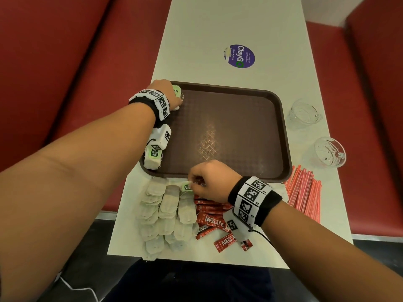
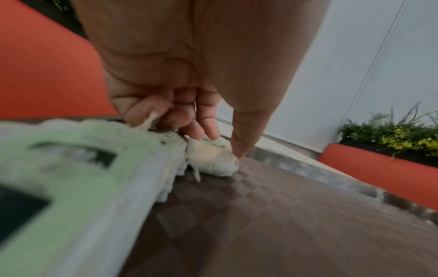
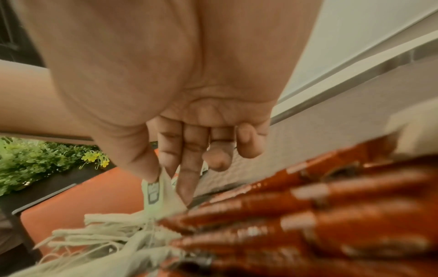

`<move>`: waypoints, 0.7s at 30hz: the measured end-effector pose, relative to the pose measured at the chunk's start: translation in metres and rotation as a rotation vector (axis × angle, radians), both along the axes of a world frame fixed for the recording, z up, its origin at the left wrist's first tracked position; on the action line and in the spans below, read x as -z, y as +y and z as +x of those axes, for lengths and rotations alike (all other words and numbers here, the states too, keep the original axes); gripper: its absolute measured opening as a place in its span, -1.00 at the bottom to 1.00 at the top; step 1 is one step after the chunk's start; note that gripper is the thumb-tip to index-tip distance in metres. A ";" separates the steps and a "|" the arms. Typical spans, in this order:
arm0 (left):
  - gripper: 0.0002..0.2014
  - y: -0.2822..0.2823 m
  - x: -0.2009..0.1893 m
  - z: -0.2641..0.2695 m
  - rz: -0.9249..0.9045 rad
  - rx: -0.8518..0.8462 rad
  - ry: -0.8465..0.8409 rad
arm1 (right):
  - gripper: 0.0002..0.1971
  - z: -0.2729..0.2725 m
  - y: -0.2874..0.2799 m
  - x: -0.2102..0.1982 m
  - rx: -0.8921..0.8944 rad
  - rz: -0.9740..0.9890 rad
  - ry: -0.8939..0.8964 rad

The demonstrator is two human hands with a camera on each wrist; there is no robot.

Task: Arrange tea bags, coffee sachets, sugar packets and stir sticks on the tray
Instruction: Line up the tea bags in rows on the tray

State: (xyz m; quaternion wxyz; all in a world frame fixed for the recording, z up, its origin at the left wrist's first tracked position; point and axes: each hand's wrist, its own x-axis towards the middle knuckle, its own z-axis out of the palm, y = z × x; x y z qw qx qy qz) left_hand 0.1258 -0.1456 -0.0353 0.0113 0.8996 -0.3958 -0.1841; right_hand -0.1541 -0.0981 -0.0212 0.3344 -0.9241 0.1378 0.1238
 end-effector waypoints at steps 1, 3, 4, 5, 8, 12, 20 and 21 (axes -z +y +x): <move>-0.57 0.003 -0.007 -0.005 -0.033 -0.009 -0.003 | -0.90 0.001 0.000 -0.002 0.018 0.004 -0.009; -0.61 0.015 -0.023 -0.016 -0.129 0.003 0.033 | -0.87 0.001 0.000 -0.004 0.066 0.011 -0.045; -0.67 0.023 -0.031 -0.024 -0.188 0.012 0.062 | -0.84 0.001 0.001 -0.005 0.095 0.017 -0.069; -0.72 0.033 -0.038 -0.031 -0.252 0.019 0.096 | -0.81 0.001 0.001 -0.006 0.124 0.031 -0.086; -0.81 0.071 -0.054 -0.054 -0.410 0.125 0.178 | -0.77 0.002 0.001 -0.006 0.195 0.085 -0.108; -0.83 0.126 -0.061 -0.085 -0.405 0.287 0.286 | -0.75 0.002 0.001 -0.006 0.268 0.186 -0.138; -0.75 0.205 -0.029 -0.096 -0.043 0.456 0.296 | -0.77 0.003 0.011 -0.007 0.334 0.238 -0.174; -0.67 0.210 -0.024 -0.097 -0.006 0.458 0.295 | -0.76 0.003 0.011 -0.007 0.337 0.245 -0.181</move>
